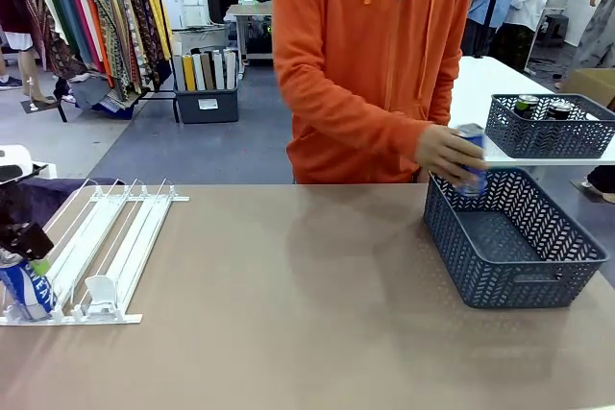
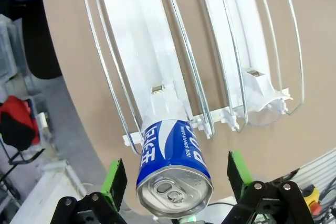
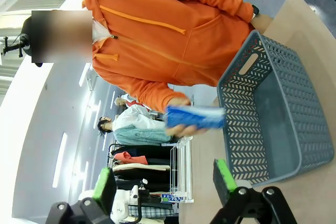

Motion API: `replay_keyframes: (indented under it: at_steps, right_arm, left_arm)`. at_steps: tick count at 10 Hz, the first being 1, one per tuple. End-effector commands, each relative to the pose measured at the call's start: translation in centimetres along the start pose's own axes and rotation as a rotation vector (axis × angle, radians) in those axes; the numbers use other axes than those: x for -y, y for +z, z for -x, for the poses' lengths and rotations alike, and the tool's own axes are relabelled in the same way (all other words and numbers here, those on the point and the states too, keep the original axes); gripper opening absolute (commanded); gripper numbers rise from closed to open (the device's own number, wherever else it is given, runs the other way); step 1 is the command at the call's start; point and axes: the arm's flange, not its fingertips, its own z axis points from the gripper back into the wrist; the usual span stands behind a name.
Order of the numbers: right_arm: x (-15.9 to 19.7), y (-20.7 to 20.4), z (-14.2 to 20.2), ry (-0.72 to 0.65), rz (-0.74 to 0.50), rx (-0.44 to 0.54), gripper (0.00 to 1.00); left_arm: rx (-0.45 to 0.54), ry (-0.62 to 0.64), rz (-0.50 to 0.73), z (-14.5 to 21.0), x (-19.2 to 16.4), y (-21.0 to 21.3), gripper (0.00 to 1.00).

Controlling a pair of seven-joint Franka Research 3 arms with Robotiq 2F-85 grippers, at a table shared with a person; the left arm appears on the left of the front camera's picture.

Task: Retrieve and store the cans from the dispenser.
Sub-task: Pick up one can from the Automatic Can Dispenser and place it in the middle of the table.

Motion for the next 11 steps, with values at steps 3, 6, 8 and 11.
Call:
replay_keyframes:
  at_steps: [3, 6, 8, 11]
  right_arm:
    - [-0.1, -0.2, -0.1, 0.012, -0.019, 0.007, 1.0]
    - [-0.1, -0.2, -0.1, 0.012, -0.019, 0.007, 1.0]
    - [-0.1, -0.2, -0.1, 0.012, -0.019, 0.007, 1.0]
    - [-0.1, -0.2, -0.1, 0.012, -0.019, 0.007, 1.0]
  left_arm:
    - [0.006, 0.001, 0.035, -0.2, 0.1, 0.5, 0.0]
    - [0.038, -0.016, 0.042, -0.3, 0.1, 0.4, 0.0]
    - [0.041, -0.019, 0.034, -0.3, 0.0, 0.4, 0.0]
    - [0.101, -0.012, 0.0, 0.5, -0.1, 4.1, 0.0]
